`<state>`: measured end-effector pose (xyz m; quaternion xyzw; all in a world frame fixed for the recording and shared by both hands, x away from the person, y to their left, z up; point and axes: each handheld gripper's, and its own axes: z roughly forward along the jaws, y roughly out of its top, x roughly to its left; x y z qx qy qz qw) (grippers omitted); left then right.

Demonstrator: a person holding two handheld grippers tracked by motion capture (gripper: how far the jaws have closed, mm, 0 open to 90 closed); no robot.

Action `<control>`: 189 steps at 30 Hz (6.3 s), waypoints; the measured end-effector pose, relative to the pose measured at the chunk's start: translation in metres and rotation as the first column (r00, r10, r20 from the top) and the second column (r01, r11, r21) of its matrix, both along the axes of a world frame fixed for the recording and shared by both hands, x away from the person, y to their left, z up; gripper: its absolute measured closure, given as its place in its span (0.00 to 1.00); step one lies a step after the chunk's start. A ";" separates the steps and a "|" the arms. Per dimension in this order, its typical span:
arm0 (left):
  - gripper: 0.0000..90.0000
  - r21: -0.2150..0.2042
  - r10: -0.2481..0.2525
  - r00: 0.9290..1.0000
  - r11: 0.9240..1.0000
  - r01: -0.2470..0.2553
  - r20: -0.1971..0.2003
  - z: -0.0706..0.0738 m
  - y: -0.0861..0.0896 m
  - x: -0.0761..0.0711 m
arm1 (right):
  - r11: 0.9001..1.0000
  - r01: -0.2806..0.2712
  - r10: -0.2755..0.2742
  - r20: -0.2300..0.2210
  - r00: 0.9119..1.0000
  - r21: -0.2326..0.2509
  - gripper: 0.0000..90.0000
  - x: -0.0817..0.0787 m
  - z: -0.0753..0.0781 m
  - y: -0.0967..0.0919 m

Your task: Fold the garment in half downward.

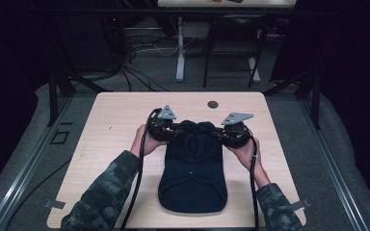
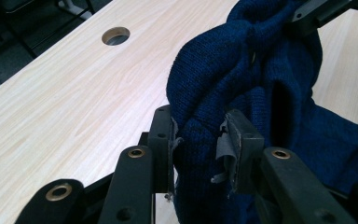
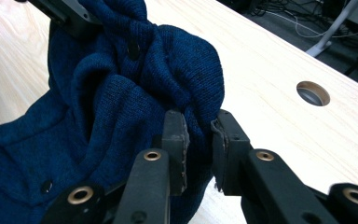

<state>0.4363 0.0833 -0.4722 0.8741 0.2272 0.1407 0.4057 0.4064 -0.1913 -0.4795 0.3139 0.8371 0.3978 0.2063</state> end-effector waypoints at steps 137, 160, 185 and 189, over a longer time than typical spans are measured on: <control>0.77 0.055 -0.143 0.988 0.989 0.140 0.061 -0.031 0.022 -0.103 | 0.982 -0.191 0.189 -0.105 0.976 0.000 0.79 -0.092 -0.033 -0.002; 0.76 0.011 -0.150 0.989 0.989 0.150 -0.008 -0.063 0.033 -0.121 | 0.970 -0.238 0.229 -0.155 0.961 -0.047 0.76 -0.110 -0.052 0.007; 0.35 0.004 -0.076 0.994 0.997 0.077 -0.073 -0.064 0.046 -0.140 | 0.956 -0.291 0.276 -0.209 0.938 -0.040 0.60 -0.128 -0.053 0.005; 0.33 -0.021 -0.062 0.997 0.998 0.061 -0.040 -0.052 0.052 -0.139 | 0.965 -0.262 0.260 -0.173 0.950 0.009 0.59 -0.127 -0.041 -0.004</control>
